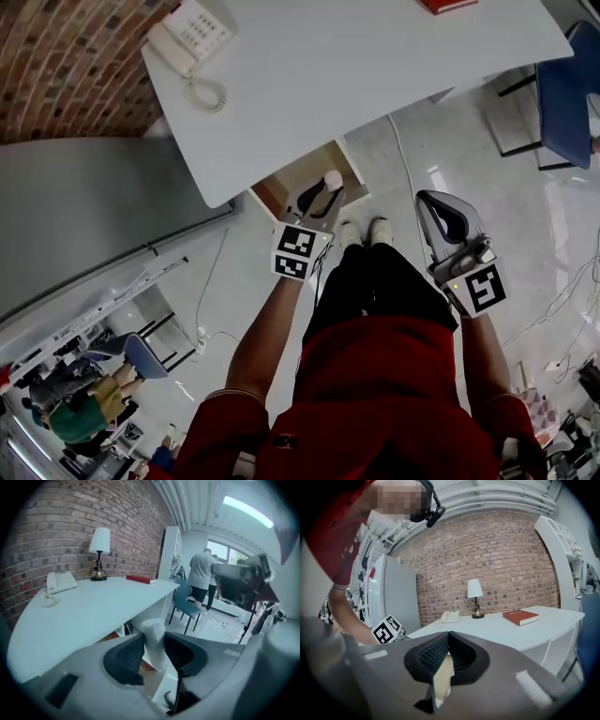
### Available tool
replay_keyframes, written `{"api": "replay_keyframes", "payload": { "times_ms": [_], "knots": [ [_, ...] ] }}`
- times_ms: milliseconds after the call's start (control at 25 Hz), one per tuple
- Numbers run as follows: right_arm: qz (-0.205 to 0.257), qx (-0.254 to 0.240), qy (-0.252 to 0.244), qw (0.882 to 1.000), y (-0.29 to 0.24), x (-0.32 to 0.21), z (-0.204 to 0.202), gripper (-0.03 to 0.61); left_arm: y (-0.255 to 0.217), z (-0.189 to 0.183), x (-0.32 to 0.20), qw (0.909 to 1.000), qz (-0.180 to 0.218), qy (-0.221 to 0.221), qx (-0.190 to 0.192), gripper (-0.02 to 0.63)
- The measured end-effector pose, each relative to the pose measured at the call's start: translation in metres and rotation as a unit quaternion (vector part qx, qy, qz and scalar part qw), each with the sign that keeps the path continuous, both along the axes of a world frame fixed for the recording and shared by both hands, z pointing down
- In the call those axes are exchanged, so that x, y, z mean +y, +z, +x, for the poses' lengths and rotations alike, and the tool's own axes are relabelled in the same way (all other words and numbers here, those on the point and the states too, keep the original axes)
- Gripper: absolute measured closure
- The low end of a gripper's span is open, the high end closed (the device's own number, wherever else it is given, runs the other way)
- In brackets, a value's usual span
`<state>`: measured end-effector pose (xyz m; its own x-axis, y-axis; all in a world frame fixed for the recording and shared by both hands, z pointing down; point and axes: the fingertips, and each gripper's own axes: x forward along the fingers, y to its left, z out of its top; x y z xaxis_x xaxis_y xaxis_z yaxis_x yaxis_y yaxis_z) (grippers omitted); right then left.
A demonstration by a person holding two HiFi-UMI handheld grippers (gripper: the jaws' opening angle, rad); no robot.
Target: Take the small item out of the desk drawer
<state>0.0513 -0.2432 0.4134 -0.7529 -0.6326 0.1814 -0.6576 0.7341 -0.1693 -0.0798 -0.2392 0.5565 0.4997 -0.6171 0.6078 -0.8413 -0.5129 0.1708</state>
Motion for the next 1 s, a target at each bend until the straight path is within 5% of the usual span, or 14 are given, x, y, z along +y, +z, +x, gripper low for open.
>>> {"api": "replay_keyframes", "payload": {
  "times_ms": [360,1000],
  "knots": [
    [0.019,-0.013,-0.020,1.000,-0.036,0.014,-0.002,0.566,-0.114,0.001,0.018,0.9933,0.101,-0.026,0.050,0.471],
    [0.062,-0.051,-0.049,0.996,-0.100,0.044,-0.021,0.566,-0.228,-0.021,0.052,0.9701,0.231,-0.056,0.047,0.471]
  ]
}}
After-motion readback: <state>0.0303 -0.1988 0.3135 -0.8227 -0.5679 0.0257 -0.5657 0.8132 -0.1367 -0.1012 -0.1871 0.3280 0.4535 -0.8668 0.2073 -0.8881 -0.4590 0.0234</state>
